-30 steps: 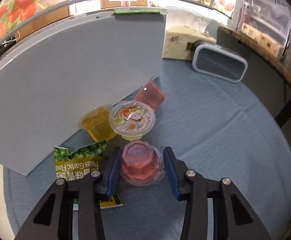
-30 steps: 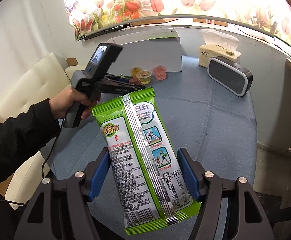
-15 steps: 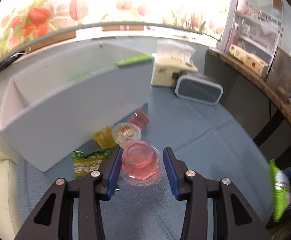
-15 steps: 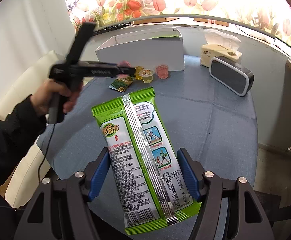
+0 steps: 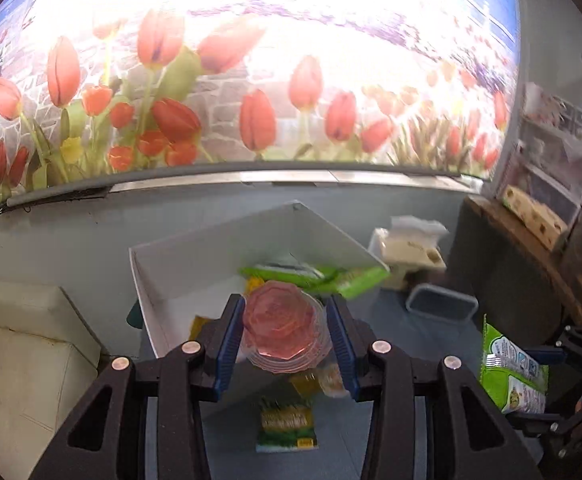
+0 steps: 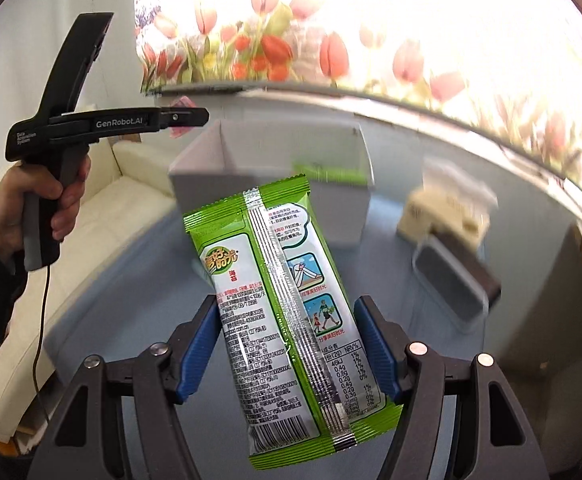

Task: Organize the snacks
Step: 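Drop the pink jelly cup and seaweed packet into the white box with both tools, then grasp a pink jelly cup with the right tool while the left tool grasps the green pea-garlic packet, then drop the pea-garlic packet and pink jelly cup into the white box with both tools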

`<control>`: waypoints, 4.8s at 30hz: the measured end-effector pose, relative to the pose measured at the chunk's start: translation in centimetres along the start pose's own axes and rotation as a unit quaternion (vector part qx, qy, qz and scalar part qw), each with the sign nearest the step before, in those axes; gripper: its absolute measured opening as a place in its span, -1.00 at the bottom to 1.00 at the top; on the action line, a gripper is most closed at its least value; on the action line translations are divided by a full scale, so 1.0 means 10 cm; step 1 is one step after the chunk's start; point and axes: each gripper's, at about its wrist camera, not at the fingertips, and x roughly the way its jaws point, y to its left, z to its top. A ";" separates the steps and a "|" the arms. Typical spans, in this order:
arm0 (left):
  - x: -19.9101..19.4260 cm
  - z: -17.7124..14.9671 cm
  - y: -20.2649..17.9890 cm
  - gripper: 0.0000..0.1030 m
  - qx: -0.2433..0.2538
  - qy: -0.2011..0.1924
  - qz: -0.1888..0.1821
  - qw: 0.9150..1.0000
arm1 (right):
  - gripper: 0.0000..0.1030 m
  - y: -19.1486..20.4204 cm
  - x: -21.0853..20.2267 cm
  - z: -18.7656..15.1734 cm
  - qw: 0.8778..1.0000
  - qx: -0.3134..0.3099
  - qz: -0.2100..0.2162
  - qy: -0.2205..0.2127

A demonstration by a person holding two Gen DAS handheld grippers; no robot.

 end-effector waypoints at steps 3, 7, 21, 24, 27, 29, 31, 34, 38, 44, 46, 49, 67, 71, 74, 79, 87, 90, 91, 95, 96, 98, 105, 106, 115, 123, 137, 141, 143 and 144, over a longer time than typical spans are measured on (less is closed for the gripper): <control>0.11 0.22 0.14 -0.10 -0.006 0.000 0.005 1.000 | 0.40 -0.07 0.13 0.41 1.000 0.013 -0.020 -0.020; 0.29 0.38 0.26 -0.10 -0.010 0.010 0.011 1.000 | 0.40 -0.20 0.44 0.99 0.999 0.022 -0.035 -0.030; 0.94 0.34 0.72 0.05 -0.022 0.069 0.028 0.997 | 0.58 -0.28 1.73 1.98 1.000 -0.010 -0.024 0.011; 0.99 0.31 0.78 0.78 -0.028 0.073 0.042 0.996 | 0.82 -0.29 1.73 1.98 0.998 -0.022 -0.065 -0.001; 0.95 0.31 0.82 0.83 -0.036 0.059 0.028 0.997 | 0.83 -0.32 1.68 1.96 0.999 -0.014 -0.046 -0.010; 0.93 0.31 0.82 0.83 -0.037 0.062 0.027 0.997 | 0.83 -0.34 1.63 1.94 0.999 -0.002 -0.043 -0.012; 0.87 0.31 0.80 0.86 -0.033 0.055 0.022 0.998 | 0.83 -0.35 1.54 1.91 0.999 0.001 -0.039 -0.021; 0.76 0.28 0.74 0.89 -0.030 0.046 0.023 0.998 | 0.83 -0.35 1.38 1.80 0.999 0.011 -0.032 -0.033; 0.58 0.19 0.59 0.91 -0.018 0.037 0.016 0.999 | 0.84 -0.32 1.12 1.51 0.998 0.015 -0.026 -0.052; 0.27 -0.11 0.29 0.97 0.002 0.018 0.006 1.000 | 0.83 -0.33 0.82 0.79 0.996 0.059 -0.011 -0.062; 0.18 -0.27 0.19 0.97 0.003 0.013 0.004 1.000 | 0.83 -0.33 0.83 0.47 0.997 0.062 -0.019 -0.045; 0.10 -0.55 0.08 0.97 -0.015 0.026 -0.004 1.000 | 0.83 -0.37 0.92 0.07 0.997 0.078 -0.013 -0.012; -0.15 -1.68 -0.23 1.00 -0.071 0.084 0.001 0.994 | 0.83 -0.45 1.98 0.26 0.995 0.098 -0.014 0.025; -0.18 -1.66 -0.21 1.00 -0.062 0.079 0.011 0.995 | 0.83 -0.44 2.13 0.31 0.993 0.115 -0.013 0.024; -0.18 -1.65 -0.17 1.00 -0.065 0.080 0.008 0.995 | 0.83 -0.43 2.23 0.29 0.992 0.123 -0.025 0.033; -0.14 -1.66 -0.12 1.00 -0.072 0.080 0.004 0.994 | 0.83 -0.48 2.31 0.29 0.988 0.146 -0.036 0.032; -0.13 -1.69 -0.14 1.00 -0.076 0.084 0.000 0.994 | -0.02 -0.56 2.39 0.28 0.985 0.158 -0.044 0.051; -0.13 -1.69 -0.14 1.00 -0.077 0.084 -0.002 0.993 | -0.04 -0.57 2.31 0.19 0.985 0.164 -0.037 0.048; -0.13 -1.68 -0.15 1.00 -0.076 0.083 -0.003 0.994 | -0.04 -0.58 2.28 0.16 0.984 0.167 -0.037 0.046; -0.11 -1.69 -0.17 1.00 -0.067 0.082 0.002 0.994 | -0.05 -0.57 2.18 0.08 0.986 0.158 -0.044 0.042; -0.10 -1.70 -0.17 1.00 -0.067 0.082 0.004 0.994 | -0.06 -0.53 2.13 0.05 0.986 0.152 -0.047 0.040; -0.05 -1.70 -0.18 1.00 -0.065 0.085 0.008 0.994 | -0.10 -0.49 2.02 0.01 0.988 0.140 -0.048 0.036; 0.30 -1.72 -0.18 1.00 -0.049 0.090 0.036 0.994 | -0.10 -0.24 1.46 -0.26 0.992 0.112 -0.056 0.015; 0.39 -1.71 -0.18 1.00 -0.050 0.094 0.037 0.994 | -0.11 -0.20 1.34 -0.31 0.993 0.108 -0.054 0.013; 1.08 -1.60 -0.24 0.99 -0.025 0.125 0.071 0.989 | -0.11 -0.30 0.82 -0.51 0.990 0.135 -0.027 -0.011; 1.27 -1.57 -0.27 0.66 -0.009 0.149 0.084 0.985 | -0.11 -0.16 0.57 -0.57 0.994 0.110 -0.001 -0.029; 0.61 -1.26 -0.25 0.05 -0.021 0.091 0.040 0.995 | -0.11 -0.05 0.43 -0.54 0.994 0.103 0.011 -0.044; 0.24 -0.99 -0.23 0.05 -0.021 0.056 0.030 0.998 | -0.10 -0.03 0.39 -0.35 0.994 0.095 0.011 -0.057; 0.10 -0.80 -0.21 0.05 -0.017 0.038 0.037 0.998 | -0.10 -0.01 0.37 -0.21 0.994 0.087 0.011 -0.066; 0.05 -0.74 -0.16 0.05 -0.018 0.033 0.041 0.998 | -0.10 0.00 0.38 -0.13 0.994 0.083 0.012 -0.071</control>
